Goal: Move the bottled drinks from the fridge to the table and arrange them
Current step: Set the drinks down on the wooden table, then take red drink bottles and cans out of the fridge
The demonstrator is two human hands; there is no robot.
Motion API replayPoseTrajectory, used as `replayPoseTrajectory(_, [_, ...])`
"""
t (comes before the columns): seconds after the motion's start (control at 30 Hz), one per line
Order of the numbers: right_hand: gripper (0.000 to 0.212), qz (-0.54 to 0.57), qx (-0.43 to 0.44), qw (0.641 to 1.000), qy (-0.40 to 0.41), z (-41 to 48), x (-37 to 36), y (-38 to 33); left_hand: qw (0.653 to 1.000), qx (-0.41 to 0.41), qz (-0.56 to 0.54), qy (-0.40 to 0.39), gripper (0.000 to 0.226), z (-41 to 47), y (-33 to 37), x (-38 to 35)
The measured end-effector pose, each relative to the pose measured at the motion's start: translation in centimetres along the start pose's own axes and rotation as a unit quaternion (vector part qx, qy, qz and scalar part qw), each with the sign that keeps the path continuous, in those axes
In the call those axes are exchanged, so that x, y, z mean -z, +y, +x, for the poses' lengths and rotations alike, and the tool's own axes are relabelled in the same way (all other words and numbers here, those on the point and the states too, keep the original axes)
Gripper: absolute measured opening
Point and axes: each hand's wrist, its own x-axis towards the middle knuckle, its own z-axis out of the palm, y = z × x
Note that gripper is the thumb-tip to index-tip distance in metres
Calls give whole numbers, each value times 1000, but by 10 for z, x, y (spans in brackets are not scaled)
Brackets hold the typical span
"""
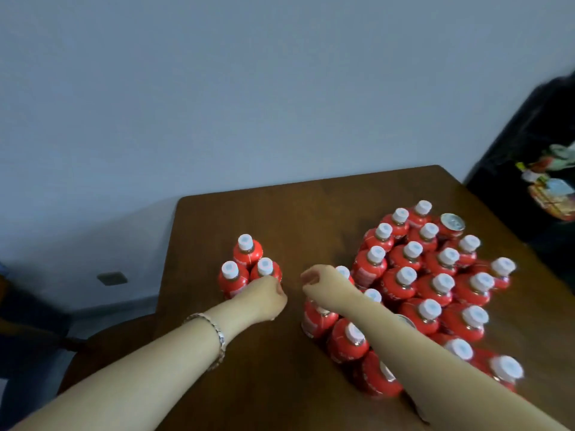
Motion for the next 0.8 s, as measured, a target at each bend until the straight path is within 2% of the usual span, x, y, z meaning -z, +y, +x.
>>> replayPoseTrajectory(0.13, [18,-47,14,997,52,-53,71,37,992,-87,73,45,23,-31,83,-3])
replayPoseTrajectory(0.3, [18,-52,-62,990,114,-154,135,139,969,-201,145,3,23,-84,198,-75])
replayPoseTrajectory(0.43, [40,-42,-159,969,182,-271,177,245,938,-288,190,-36,24,-134,296,-177])
replayPoseTrajectory(0.6, [27,-14,-256,938,233,-413,208,358,891,-376,230,-111,27,-212,389,-311])
replayPoseTrajectory(0.67, [28,2,-268,926,266,-456,214,381,875,-393,243,-144,22,-238,413,-348])
replayPoseTrajectory(0.77, [34,46,-335,892,301,-548,217,440,835,-435,283,-181,15,-294,466,-435])
replayPoseTrajectory(0.8, [34,55,-370,868,325,-585,216,465,814,-460,295,-196,17,-317,487,-470])
